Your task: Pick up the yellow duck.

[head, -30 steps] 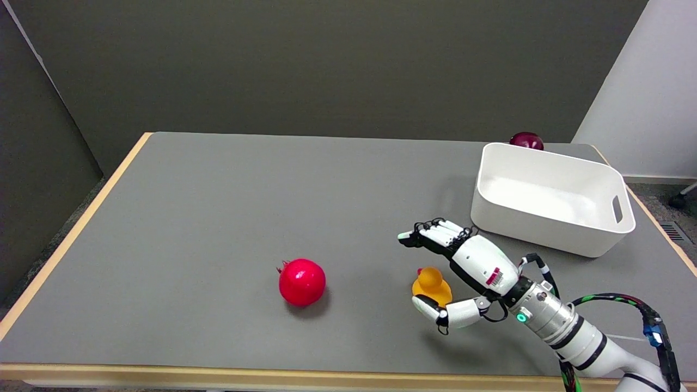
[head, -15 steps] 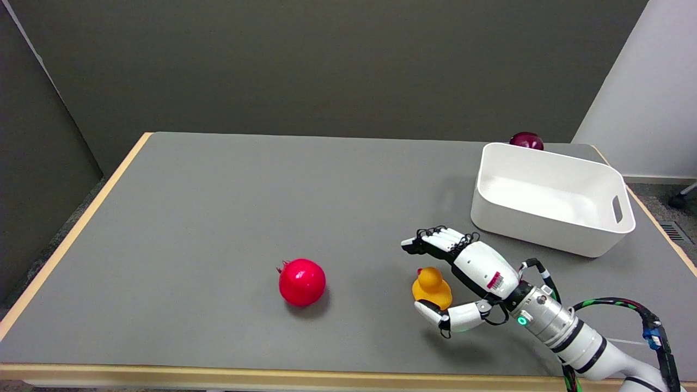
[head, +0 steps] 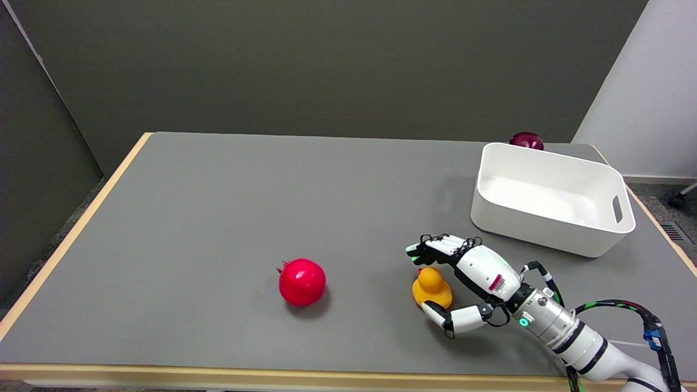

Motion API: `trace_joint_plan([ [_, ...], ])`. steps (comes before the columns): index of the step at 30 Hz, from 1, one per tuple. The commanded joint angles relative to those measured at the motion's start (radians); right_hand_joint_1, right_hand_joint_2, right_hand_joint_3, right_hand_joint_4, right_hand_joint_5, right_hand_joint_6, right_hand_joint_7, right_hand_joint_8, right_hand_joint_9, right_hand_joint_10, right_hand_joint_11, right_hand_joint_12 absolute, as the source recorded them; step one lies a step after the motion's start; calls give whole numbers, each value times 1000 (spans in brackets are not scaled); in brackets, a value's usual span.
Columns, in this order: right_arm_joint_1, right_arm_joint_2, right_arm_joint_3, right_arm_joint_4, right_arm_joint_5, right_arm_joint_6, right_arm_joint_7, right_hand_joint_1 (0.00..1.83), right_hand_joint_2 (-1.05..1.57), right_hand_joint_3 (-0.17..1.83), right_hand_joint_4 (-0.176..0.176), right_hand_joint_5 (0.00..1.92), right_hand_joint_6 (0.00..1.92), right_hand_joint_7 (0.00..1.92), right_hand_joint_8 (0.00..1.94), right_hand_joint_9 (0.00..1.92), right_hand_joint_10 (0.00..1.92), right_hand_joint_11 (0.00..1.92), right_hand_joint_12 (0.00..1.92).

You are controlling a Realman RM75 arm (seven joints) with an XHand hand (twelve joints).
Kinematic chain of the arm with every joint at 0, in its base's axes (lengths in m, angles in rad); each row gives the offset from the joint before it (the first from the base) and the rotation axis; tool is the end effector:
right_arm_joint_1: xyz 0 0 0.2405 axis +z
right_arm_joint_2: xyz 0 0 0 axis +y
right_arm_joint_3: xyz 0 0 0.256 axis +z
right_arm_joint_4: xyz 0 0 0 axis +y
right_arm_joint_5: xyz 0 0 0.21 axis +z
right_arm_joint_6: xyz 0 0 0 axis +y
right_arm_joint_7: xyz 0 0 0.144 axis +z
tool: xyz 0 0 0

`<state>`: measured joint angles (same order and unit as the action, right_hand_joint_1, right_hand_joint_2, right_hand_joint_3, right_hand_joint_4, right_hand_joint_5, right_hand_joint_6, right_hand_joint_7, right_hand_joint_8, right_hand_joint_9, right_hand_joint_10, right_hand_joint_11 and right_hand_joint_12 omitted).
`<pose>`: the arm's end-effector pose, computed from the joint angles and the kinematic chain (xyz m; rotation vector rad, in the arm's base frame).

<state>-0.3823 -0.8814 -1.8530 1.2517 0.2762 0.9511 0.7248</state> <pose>-0.3220 -0.2054 0.3500 1.9297 -0.3449 0.3591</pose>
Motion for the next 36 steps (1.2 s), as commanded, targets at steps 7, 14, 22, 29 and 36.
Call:
trace_joint_plan([
  [7, 67, -11, -43, -102, 1, 80, 3, 1037, 1166, 275, -66, 605, 1548, 789, 1139, 680, 1318, 536, 1747],
  [14, 72, -9, -46, -105, -6, 87, -3, 1173, 1173, 177, -97, 582, 1532, 859, 1307, 740, 1327, 558, 1777],
  [22, 78, -3, -45, -109, -8, 93, -2, 1198, 1226, 83, -176, 541, 1472, 869, 1383, 794, 1346, 572, 1900],
  [29, 79, 29, 1, -62, -8, 117, -6, 1193, 1243, 59, -176, 535, 1484, 864, 1401, 817, 1345, 658, 1903],
  [36, 79, 80, 88, 39, -10, 106, -47, 1197, 1221, 91, -176, 552, 1475, 871, 1387, 823, 1356, 693, 1911],
])
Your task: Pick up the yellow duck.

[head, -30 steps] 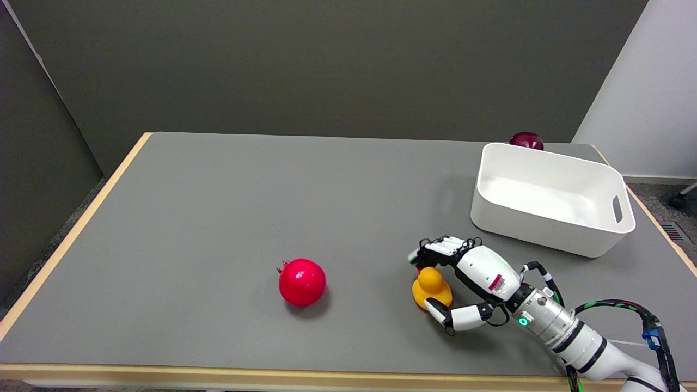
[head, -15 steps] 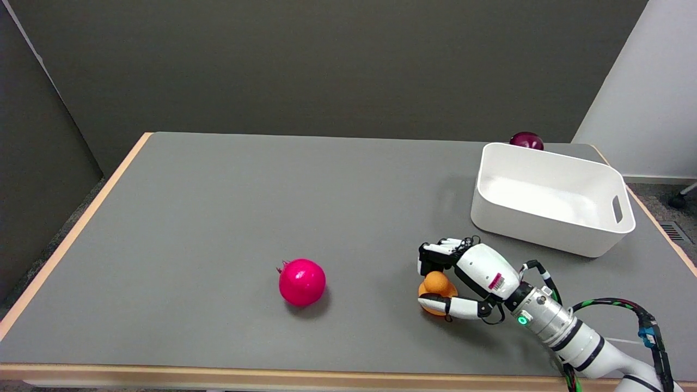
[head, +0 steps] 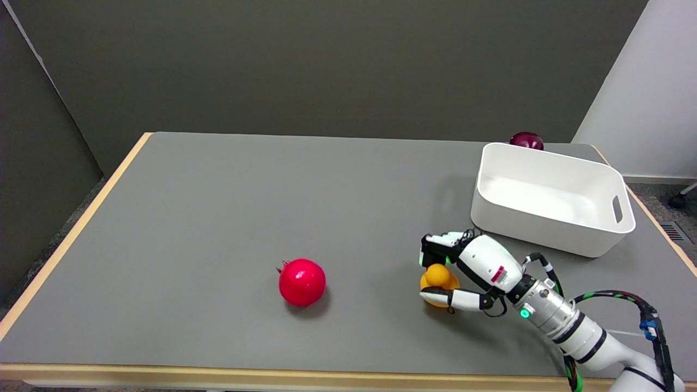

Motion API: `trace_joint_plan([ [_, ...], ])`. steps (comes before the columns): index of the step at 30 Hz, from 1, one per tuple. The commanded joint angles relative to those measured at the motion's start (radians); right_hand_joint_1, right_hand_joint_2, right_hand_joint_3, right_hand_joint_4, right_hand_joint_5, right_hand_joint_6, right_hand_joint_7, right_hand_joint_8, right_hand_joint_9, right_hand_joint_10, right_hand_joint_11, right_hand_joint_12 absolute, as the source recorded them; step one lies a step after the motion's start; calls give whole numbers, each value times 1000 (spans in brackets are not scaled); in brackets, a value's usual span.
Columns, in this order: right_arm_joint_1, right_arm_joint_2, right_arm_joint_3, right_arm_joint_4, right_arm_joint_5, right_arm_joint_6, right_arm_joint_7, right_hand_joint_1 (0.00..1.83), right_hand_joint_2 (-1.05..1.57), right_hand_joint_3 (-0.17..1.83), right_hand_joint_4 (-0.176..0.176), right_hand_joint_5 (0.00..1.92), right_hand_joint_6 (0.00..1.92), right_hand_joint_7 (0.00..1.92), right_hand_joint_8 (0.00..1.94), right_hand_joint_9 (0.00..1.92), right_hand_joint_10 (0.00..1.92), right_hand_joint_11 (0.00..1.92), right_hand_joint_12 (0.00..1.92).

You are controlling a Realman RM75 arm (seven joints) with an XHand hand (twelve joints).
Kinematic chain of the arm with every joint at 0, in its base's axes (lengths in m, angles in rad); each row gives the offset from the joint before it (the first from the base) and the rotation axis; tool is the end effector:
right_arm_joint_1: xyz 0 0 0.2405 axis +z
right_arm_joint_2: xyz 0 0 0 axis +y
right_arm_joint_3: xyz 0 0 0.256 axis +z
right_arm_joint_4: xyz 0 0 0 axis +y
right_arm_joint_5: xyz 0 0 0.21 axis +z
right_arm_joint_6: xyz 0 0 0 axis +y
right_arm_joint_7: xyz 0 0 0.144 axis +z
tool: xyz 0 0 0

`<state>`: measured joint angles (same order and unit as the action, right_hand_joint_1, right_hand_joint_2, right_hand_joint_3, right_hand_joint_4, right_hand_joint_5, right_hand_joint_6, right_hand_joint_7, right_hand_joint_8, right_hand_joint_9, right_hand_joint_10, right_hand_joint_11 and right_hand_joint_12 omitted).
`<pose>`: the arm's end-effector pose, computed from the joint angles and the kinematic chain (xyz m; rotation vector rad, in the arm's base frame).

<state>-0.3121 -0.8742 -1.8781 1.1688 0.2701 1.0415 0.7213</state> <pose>-0.3175 -0.2156 0.3580 1.9626 -0.2640 0.3883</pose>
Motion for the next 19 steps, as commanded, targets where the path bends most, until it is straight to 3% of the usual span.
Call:
trace_joint_plan([
  [1, 9, 80, 146, 142, -4, 13, -51, 1198, 1215, 101, -176, 555, 1471, 873, 1385, 826, 1358, 703, 1909],
  [12, 69, 115, 538, 248, 5, -110, -58, 1200, 1195, 131, -176, 566, 1462, 879, 1378, 833, 1367, 724, 1917],
  [19, 202, 156, 669, 68, 33, -294, -59, 1195, 1231, 77, -176, 546, 1479, 867, 1398, 818, 1351, 676, 1921],
])
